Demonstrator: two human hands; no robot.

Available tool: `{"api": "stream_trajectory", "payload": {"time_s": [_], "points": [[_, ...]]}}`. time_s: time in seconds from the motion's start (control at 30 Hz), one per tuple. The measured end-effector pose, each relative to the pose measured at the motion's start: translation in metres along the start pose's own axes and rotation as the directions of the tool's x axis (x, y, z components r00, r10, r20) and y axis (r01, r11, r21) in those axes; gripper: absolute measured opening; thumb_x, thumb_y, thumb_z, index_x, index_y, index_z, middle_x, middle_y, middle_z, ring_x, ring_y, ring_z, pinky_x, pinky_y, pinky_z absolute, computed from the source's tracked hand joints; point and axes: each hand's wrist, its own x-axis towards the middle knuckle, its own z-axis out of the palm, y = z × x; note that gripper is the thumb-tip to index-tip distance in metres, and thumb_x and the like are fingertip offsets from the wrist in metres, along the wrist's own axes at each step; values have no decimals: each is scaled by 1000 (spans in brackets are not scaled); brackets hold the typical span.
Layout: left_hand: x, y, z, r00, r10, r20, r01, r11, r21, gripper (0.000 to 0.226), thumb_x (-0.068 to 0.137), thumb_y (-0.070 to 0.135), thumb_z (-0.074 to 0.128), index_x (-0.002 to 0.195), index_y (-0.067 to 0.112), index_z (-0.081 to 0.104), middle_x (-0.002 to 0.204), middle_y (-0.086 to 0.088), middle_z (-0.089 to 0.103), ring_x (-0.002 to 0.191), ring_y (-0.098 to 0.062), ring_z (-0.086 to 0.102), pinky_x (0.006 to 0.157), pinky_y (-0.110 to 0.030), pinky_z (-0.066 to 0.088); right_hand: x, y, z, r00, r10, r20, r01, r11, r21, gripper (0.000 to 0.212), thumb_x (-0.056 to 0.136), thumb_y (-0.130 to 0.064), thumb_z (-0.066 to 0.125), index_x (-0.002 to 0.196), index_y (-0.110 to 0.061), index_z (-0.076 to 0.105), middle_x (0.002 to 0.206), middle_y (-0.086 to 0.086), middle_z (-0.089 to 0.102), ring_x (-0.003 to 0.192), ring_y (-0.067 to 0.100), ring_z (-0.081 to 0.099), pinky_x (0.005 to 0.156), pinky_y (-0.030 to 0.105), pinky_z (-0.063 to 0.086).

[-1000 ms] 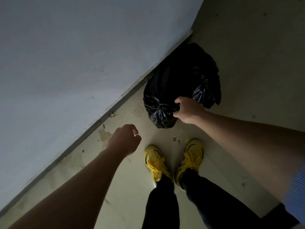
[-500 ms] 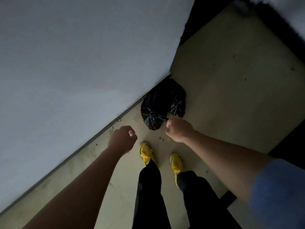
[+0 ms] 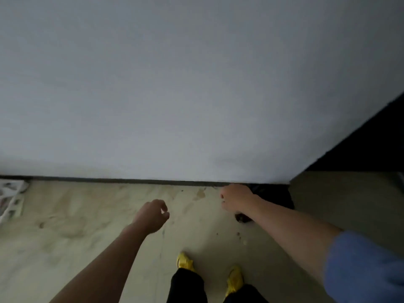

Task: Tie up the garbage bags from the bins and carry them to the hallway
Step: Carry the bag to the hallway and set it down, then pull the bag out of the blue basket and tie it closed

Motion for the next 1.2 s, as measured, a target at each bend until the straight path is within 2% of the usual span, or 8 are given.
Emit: {"api": "stream_trajectory", "payload": {"time_s": [0.1,0.3,0.43,0.53,0.77,0.97,1.13,1.2], "points": [[-37,-71,-36,989,-112,-94,102,989,-104,24,89,32,59,107,18,66,108,-10,68,99,-26,63,81,-31,49,13,-78,-32,991,-129,-29,124,984,-131,20,90,-16,48,105,-12,61,98,6,61,84,24,59,67,33,45],[-108,-239,-84,922,-330,-202,264,918,-296,24,90,30,59,107,15,66,108,-10,67,96,-25,63,82,-33,50,46,-294,-70,918,-395,-31,360,865,-348,23,91,-20,50,111,-14,60,106,8,61,92,26,61,72,33,46],[-161,-366,-108,862,-458,-216,387,871,-301,27,90,33,56,113,19,62,119,-10,61,108,-27,58,92,-35,49,66,-454,-66,861,-509,23,467,771,-434,24,89,-21,51,110,-15,61,105,7,63,89,25,62,76,36,52],[-205,-453,-133,790,-565,-238,497,818,-290,30,92,36,53,118,24,59,126,-7,56,114,-26,57,92,-33,46,70,-565,-65,805,-591,56,537,684,-493,28,94,-28,51,118,-17,58,115,7,60,96,26,61,84,38,53],[-258,-604,-180,644,-725,-244,617,681,-396,32,92,34,53,121,21,59,124,-8,59,113,-26,58,88,-30,46,75,-768,-85,701,-705,112,617,519,-591,38,96,-36,50,129,-18,52,128,9,55,111,28,57,93,40,50],[-258,-730,-215,543,-821,-175,642,541,-544,29,91,29,56,117,17,61,122,-9,58,117,-28,54,92,-31,45,124,-940,-75,635,-735,238,657,351,-667,33,93,-30,53,121,-14,60,124,9,60,103,28,62,87,39,54],[-272,-841,-269,393,-907,-150,712,404,-575,28,91,35,55,116,24,61,124,-5,60,112,-25,58,85,-28,44,160,-1101,-85,506,-809,299,696,178,-696,26,91,-30,56,111,-14,65,114,8,66,97,28,64,81,35,55],[-282,-883,-291,338,-931,-140,715,351,-605,28,91,35,54,116,24,62,123,-6,62,110,-25,59,85,-29,46,164,-1166,-92,458,-833,309,705,129,-697,27,91,-29,56,114,-15,63,115,7,65,98,28,64,78,34,53]]}}
